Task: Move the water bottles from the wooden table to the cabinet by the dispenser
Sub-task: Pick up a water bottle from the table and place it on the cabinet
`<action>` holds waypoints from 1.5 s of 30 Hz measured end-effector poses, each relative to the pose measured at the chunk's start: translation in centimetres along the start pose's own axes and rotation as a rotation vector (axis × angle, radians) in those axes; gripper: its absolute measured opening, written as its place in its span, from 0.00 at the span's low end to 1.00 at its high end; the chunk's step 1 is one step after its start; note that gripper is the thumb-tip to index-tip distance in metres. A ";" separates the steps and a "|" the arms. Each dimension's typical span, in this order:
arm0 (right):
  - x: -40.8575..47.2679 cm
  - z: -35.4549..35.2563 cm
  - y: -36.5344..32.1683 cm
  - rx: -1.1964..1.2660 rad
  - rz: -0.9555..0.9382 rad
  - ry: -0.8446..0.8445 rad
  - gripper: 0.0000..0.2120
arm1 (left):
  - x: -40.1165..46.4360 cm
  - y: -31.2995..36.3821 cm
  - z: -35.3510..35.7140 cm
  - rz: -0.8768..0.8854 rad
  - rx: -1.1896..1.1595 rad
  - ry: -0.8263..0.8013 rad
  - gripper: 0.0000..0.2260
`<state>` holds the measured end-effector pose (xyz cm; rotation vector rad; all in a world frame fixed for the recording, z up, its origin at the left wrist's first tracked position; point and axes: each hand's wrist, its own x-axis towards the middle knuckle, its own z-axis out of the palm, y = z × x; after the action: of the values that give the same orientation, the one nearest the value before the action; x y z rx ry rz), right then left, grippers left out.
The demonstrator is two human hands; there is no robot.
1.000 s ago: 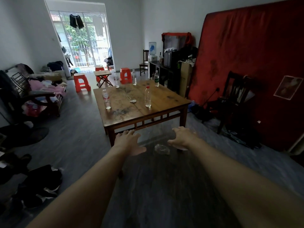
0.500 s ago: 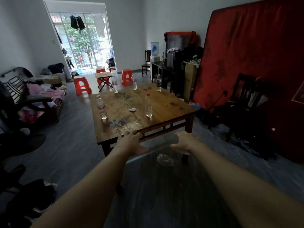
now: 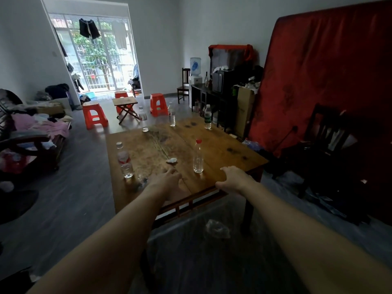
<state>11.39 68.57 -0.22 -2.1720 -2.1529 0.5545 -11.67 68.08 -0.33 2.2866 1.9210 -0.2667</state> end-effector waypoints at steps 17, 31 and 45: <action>18.3 -1.8 3.4 -0.017 0.089 -0.097 0.35 | 19.2 -0.3 -1.7 0.106 0.014 -0.052 0.27; 38.5 -3.5 4.8 0.010 -0.019 -0.191 0.34 | 38.6 -0.6 -0.6 -0.135 -0.051 -0.260 0.33; 45.2 1.1 5.0 0.029 -0.030 -0.294 0.35 | 43.4 -2.0 4.8 -0.140 -0.439 -0.146 0.47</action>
<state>14.87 112.18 -12.80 -2.1551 -2.2905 0.9503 -6.61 109.01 -14.87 1.8066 1.8477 -0.0190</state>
